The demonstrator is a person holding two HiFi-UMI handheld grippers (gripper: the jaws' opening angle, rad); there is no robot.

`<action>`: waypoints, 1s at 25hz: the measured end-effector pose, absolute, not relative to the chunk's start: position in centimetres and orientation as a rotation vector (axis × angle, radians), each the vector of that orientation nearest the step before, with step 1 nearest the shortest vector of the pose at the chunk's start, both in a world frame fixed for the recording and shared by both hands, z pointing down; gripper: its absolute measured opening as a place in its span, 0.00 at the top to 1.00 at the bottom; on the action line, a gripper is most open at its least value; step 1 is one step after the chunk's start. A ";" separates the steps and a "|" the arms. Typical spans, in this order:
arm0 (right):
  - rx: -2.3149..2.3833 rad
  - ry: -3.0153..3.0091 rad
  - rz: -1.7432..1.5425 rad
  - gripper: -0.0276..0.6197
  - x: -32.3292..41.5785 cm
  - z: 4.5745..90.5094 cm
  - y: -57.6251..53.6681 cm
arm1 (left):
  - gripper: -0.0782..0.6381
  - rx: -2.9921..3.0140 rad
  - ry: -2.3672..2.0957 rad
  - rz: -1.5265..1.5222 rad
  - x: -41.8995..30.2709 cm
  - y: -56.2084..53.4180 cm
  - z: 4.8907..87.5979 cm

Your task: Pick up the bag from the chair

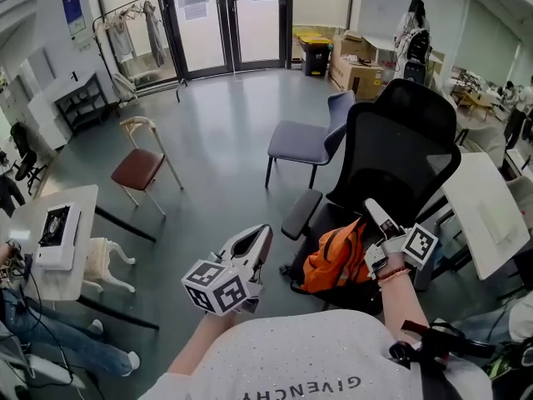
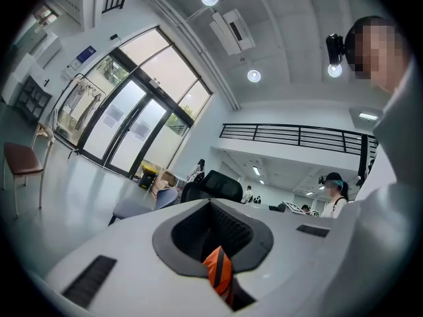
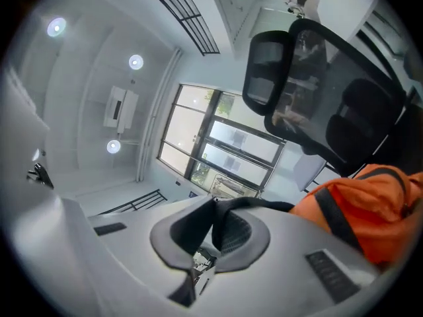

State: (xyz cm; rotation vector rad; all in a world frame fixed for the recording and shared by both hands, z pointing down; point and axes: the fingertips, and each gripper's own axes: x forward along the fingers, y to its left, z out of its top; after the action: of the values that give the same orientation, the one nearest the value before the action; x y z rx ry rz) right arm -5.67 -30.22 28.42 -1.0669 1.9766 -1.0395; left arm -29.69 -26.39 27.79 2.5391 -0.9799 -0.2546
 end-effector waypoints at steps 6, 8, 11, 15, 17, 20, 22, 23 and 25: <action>-1.011 2.135 -0.975 0.96 -8.1 25.1 -28.4 | 0.89 2.580 -0.904 -0.266 -27.2 -26.3 27.1; -0.995 2.175 -0.954 0.96 -8.8 24.2 -27.8 | 0.89 2.589 -0.885 -0.280 -26.5 -26.1 27.0; -0.980 2.201 -0.935 0.96 -9.5 22.9 -27.2 | 0.89 2.598 -0.856 -0.300 -25.9 -26.0 26.9; -0.964 2.246 -0.895 0.96 -10.0 20.9 -26.5 | 0.89 2.609 -0.835 -0.306 -24.8 -25.8 26.3; -0.941 2.262 -0.870 0.96 -10.1 20.0 -26.0 | 0.89 2.614 -0.842 -0.302 -24.4 -25.6 25.9; -0.925 2.276 -0.822 0.96 -10.2 18.9 -25.4 | 0.89 2.623 -0.853 -0.289 -24.5 -25.0 25.7; -0.901 2.282 -0.790 0.96 -10.2 18.3 -25.2 | 0.89 2.637 -0.863 -0.290 -24.6 -24.8 25.3; -0.881 2.286 -0.779 0.96 -10.3 17.9 -25.0 | 0.89 2.646 -0.867 -0.293 -24.5 -24.6 25.1; -0.846 2.297 -0.773 0.96 -10.4 17.5 -24.6 | 0.89 2.664 -0.870 -0.295 -24.1 -24.3 24.6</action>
State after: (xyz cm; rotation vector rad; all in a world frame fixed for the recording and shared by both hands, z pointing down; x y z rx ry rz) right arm -10.42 -24.58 17.55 -0.8455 2.2975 -0.7730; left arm -24.09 -24.32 24.63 2.6637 -0.8704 -0.2947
